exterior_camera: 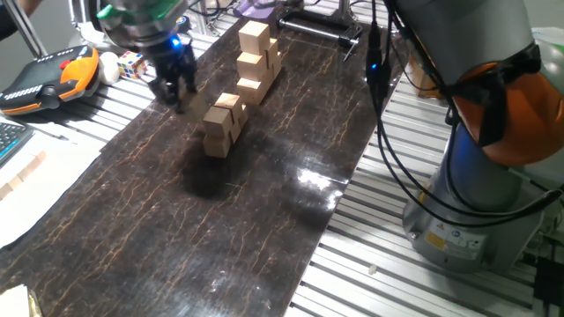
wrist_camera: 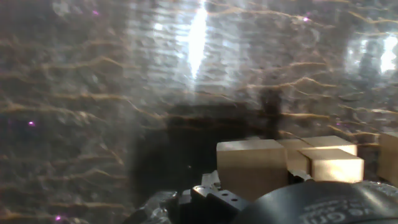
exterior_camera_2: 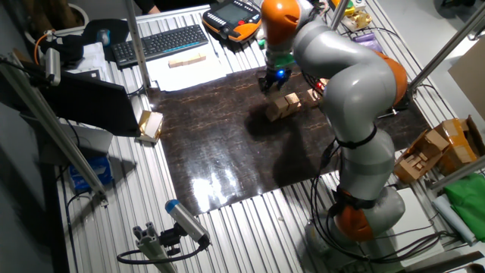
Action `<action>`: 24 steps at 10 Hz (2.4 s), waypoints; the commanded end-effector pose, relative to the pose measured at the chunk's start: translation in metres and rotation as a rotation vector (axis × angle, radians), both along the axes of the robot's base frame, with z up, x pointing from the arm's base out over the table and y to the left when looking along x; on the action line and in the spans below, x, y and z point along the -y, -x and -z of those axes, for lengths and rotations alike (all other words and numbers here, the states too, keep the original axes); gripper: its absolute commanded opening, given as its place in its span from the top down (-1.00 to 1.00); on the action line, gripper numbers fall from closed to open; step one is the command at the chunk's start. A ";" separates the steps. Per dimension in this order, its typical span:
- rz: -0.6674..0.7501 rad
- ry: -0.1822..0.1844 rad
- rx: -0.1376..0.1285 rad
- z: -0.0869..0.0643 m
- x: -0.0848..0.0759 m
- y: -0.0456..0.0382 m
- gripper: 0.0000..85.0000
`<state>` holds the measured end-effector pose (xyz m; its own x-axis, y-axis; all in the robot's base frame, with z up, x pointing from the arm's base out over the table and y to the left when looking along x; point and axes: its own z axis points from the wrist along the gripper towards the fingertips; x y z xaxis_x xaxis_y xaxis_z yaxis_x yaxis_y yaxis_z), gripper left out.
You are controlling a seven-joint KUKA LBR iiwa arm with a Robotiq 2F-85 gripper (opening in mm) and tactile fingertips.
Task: Stack the blocks into a pyramid shape
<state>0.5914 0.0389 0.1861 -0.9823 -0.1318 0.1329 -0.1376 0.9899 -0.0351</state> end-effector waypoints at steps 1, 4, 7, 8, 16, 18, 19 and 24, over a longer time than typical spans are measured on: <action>-0.007 -0.005 -0.006 -0.001 0.046 0.0023 0.25; -0.009 -0.028 0.002 0.009 0.063 0.0149 0.25; -0.018 -0.047 0.003 0.015 0.070 0.0211 0.25; -0.018 -0.049 0.004 0.017 0.067 0.0197 0.26; -0.026 -0.054 0.018 0.030 0.065 0.0209 0.28; -0.027 -0.064 0.020 0.034 0.068 0.0250 0.27; -0.026 -0.064 0.015 0.034 0.068 0.0250 0.23; 0.018 -0.066 0.024 0.034 0.067 0.0243 -0.55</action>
<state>0.5668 -0.0280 0.1515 -0.9872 -0.1221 0.1025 -0.1199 0.9924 0.0275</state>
